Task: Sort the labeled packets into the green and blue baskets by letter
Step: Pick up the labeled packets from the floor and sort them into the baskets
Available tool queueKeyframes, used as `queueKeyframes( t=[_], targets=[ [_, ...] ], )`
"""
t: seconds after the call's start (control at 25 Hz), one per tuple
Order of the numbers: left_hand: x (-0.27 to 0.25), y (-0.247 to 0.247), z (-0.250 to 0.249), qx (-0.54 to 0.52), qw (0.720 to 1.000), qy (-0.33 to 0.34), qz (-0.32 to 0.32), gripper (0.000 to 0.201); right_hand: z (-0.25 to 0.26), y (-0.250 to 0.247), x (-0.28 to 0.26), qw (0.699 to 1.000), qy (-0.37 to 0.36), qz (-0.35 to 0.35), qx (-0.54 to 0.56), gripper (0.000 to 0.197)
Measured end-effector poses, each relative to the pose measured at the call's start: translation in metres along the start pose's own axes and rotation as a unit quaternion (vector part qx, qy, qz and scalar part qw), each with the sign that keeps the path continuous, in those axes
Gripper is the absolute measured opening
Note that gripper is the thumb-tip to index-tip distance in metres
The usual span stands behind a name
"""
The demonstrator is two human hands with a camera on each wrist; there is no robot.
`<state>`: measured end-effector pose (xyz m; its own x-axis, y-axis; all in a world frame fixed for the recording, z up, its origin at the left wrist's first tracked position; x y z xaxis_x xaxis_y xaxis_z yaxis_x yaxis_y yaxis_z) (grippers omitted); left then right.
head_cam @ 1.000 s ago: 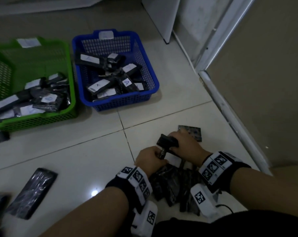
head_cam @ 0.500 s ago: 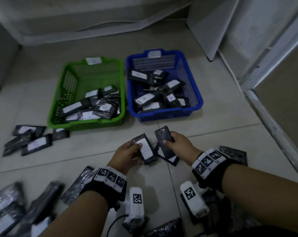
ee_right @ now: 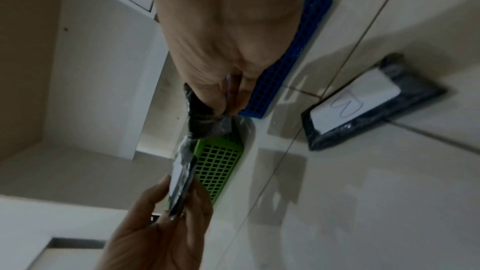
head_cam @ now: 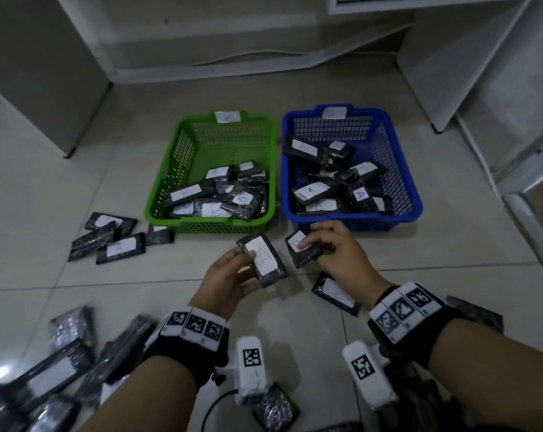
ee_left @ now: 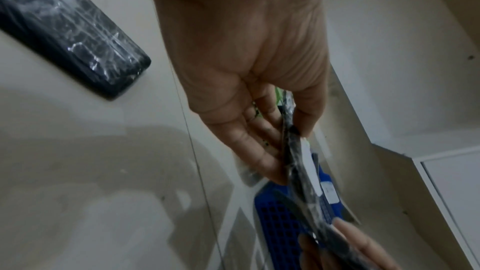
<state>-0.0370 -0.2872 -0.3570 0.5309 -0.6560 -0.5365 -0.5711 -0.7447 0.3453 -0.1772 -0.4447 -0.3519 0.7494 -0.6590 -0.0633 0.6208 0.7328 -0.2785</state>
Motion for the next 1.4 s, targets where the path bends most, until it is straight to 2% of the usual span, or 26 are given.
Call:
queueKeyframes(
  t=[0.16,0.28,0.44,0.56,0.64,0.72,0.8,0.88,0.92,1.0,1.08,1.12,1.24,1.32,1.4],
  targets=[
    [-0.004,-0.012,-0.020,0.002,1.000,0.023,-0.005,0.017,0.013,0.017,0.005,0.996,0.003,0.014,0.093,0.057],
    [-0.001,-0.014,-0.032,-0.011,0.999,0.040,-0.002,0.014,0.027,0.023,0.013,0.994,-0.003,0.026,0.110,0.066],
    [0.006,-0.011,-0.049,-0.026,0.997,0.075,0.023,0.020,0.030,0.028,0.035,0.991,-0.016,0.005,0.132,0.060],
    [0.012,-0.006,-0.061,-0.017,0.994,0.102,0.025,0.024,0.029,0.030,0.056,0.986,0.026,-0.001,0.168,0.045],
    [0.017,-0.007,-0.067,-0.011,0.993,0.114,-0.001,0.027,0.032,0.037,0.073,0.995,0.013,-0.015,0.102,0.037],
    [0.026,-0.012,-0.077,-0.009,0.989,0.138,-0.061,0.035,0.040,0.050,0.098,0.999,-0.013,-0.035,0.039,0.030],
    [0.045,-0.024,-0.090,0.002,0.975,0.165,-0.148,0.036,0.043,0.063,0.127,0.999,0.003,-0.048,0.009,0.019],
    [0.068,-0.036,-0.103,0.033,0.959,0.175,-0.219,0.026,0.040,0.074,0.156,0.998,0.041,-0.049,0.005,0.011],
    [0.079,-0.041,-0.108,0.052,0.956,0.174,-0.230,0.020,0.040,0.078,0.166,0.998,0.056,-0.040,0.008,0.013],
    [0.096,-0.044,-0.112,0.067,0.963,0.166,-0.201,0.020,0.041,0.082,0.177,0.997,0.071,0.005,0.017,0.029],
    [0.107,-0.043,-0.112,0.124,0.968,0.143,-0.163,0.032,0.046,0.078,0.174,0.995,0.084,0.054,0.030,0.042],
    [0.110,-0.042,-0.112,0.149,0.967,0.133,-0.159,0.036,0.046,0.073,0.170,0.995,0.078,0.055,0.030,0.043],
    [0.106,-0.040,-0.108,0.151,0.962,0.150,-0.171,0.034,0.044,0.054,0.137,0.997,0.001,-0.056,-0.046,0.030],
    [0.088,-0.039,-0.096,0.183,0.942,0.203,-0.196,0.025,0.034,0.047,0.096,0.989,-0.021,-0.122,-0.079,0.025],
    [0.064,-0.034,-0.079,0.226,0.914,0.261,-0.212,0.021,0.017,0.043,0.048,0.986,-0.008,-0.134,-0.103,0.024]
  ],
)
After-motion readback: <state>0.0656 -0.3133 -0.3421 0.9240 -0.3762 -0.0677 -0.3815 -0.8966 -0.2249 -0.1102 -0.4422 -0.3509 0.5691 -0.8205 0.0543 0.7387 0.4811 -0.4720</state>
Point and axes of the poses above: each hand's wrist, its own x-axis towards the middle knuckle, its own y-axis out of the palm, z = x × y, the point moved 1 cm from there along x, towards the middle knuckle, and after that the axes turned 1 degree about -y, right-handed, at the moved point
